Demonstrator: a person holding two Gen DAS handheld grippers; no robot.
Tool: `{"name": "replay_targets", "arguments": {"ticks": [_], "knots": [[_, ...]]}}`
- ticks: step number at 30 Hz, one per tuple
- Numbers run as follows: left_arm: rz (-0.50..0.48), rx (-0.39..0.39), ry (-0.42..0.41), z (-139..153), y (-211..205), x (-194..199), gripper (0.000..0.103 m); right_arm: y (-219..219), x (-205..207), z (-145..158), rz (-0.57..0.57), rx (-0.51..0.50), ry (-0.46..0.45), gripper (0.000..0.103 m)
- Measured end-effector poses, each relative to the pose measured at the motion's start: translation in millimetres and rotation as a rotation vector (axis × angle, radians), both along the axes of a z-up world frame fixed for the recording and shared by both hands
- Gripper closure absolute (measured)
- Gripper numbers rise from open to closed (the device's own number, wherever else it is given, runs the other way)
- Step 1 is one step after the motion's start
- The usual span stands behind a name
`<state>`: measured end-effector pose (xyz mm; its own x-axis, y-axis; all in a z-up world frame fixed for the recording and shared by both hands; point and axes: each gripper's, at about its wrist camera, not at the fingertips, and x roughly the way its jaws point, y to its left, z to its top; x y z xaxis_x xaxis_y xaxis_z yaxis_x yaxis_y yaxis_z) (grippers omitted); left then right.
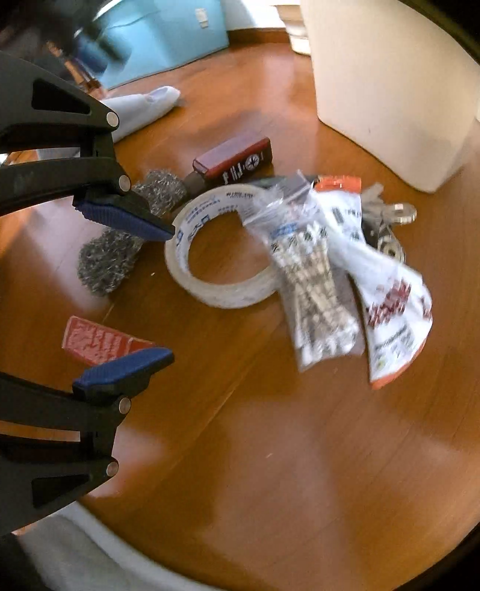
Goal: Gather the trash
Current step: 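Move both grippers back down toward the remaining trash pile, then grasp the steel wool with the left gripper while the right gripper grasps the tape roll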
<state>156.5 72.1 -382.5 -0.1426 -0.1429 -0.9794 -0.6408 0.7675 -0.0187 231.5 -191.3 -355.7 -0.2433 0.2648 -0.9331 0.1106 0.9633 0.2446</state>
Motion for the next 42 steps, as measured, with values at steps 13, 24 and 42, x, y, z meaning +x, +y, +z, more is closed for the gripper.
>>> {"name": "replay_targets", "arguments": {"ticks": [13,24,42], "knots": [[-0.012,-0.046,0.015,-43.5,-37.2,-2.9,0.000,36.2,20.4,-22.1,0.173,-0.116,-0.049,0.091],[0.063,-0.027,0.031,-89.8,-75.7,16.3,0.005,11.7,20.6,5.6,0.146,-0.061,-0.121,0.093],[0.016,-0.103,-0.157,5.0,-34.5,8.1,0.084,-14.4,22.4,84.7,0.112,-0.049,-0.177,0.092]]}}
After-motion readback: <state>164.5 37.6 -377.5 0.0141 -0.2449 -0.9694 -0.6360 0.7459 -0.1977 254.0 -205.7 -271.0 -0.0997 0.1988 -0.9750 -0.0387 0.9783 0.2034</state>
